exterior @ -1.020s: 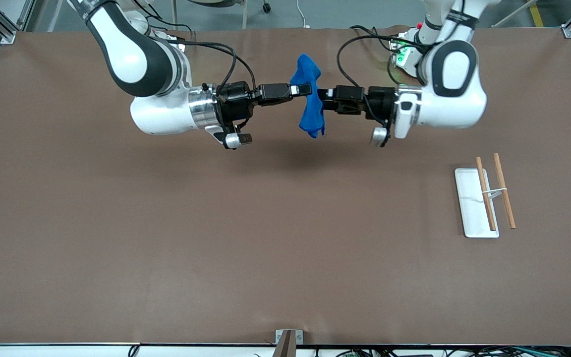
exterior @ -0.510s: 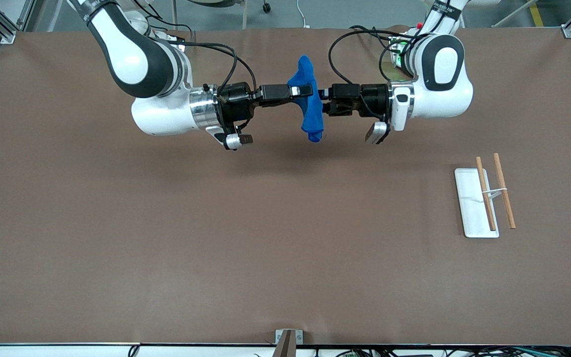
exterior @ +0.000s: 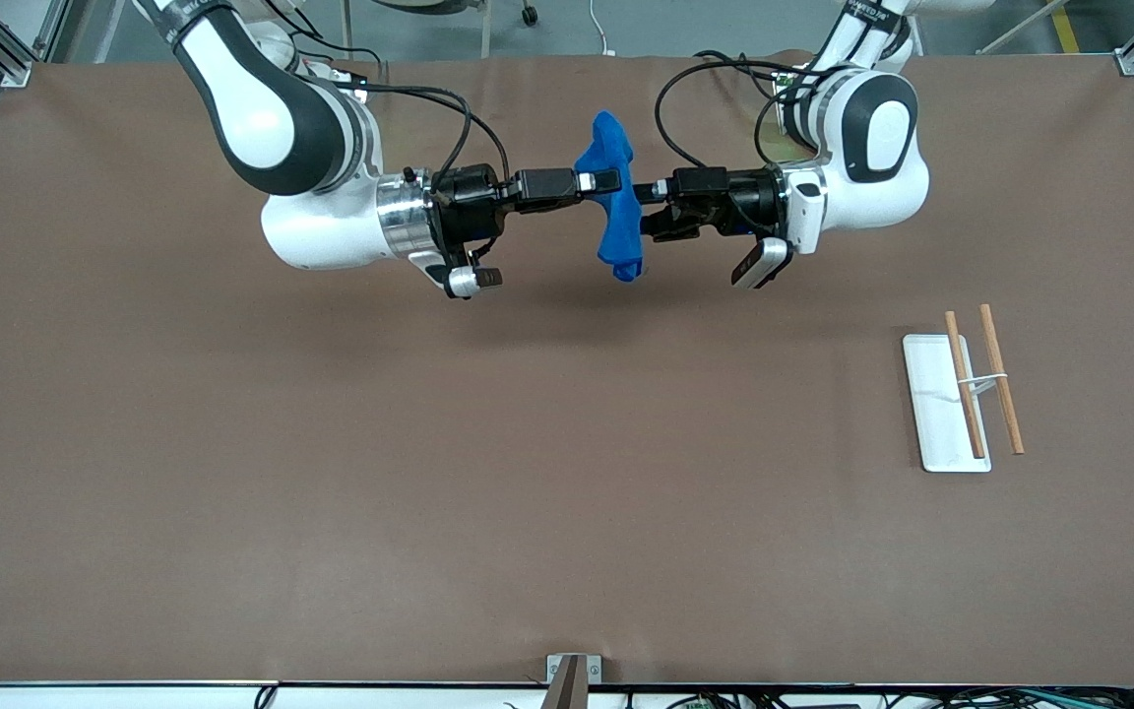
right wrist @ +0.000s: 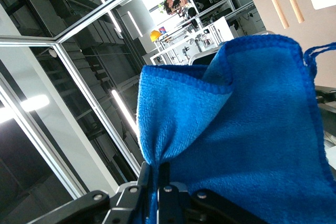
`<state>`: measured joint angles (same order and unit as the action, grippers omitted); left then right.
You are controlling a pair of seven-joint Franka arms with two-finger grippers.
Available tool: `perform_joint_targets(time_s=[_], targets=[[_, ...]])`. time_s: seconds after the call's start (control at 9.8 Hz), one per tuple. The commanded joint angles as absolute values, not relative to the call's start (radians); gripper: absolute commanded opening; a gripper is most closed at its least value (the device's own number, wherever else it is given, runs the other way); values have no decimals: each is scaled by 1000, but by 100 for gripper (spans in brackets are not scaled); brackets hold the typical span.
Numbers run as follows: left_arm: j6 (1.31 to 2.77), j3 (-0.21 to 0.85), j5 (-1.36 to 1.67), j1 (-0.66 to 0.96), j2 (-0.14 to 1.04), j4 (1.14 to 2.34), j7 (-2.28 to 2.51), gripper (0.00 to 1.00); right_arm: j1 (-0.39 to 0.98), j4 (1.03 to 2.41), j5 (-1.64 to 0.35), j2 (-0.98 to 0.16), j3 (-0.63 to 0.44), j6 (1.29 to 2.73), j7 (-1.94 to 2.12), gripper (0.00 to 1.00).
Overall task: Right arm passes towel to left arm to hang
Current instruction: 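Close the left gripper on the towel beside the right gripper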
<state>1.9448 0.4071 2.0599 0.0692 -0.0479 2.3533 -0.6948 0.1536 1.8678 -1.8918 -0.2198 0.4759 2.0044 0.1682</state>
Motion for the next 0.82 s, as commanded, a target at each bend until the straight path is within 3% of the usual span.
perform_joint_targets(time_s=[0.0, 0.1, 0.2, 0.31, 0.71], targets=[[1967, 428, 2094, 69, -48, 2388, -746, 88, 153, 1862, -1922, -225, 483, 2010, 189, 0], [1968, 426, 2094, 66, -48, 2385, -750, 47, 153, 1862, -1922, -225, 483, 2010, 189, 0], [1970, 428, 2100, 64, -51, 2385, -756, 18, 153, 1862, -1922, -225, 483, 2010, 189, 0], [1985, 426, 2117, 63, -55, 2384, -759, 3, 153, 1862, -1921, -225, 483, 2008, 189, 0], [2014, 423, 2129, 61, -58, 2378, -761, 0, 153, 1862, -1921, -225, 483, 2008, 189, 0]])
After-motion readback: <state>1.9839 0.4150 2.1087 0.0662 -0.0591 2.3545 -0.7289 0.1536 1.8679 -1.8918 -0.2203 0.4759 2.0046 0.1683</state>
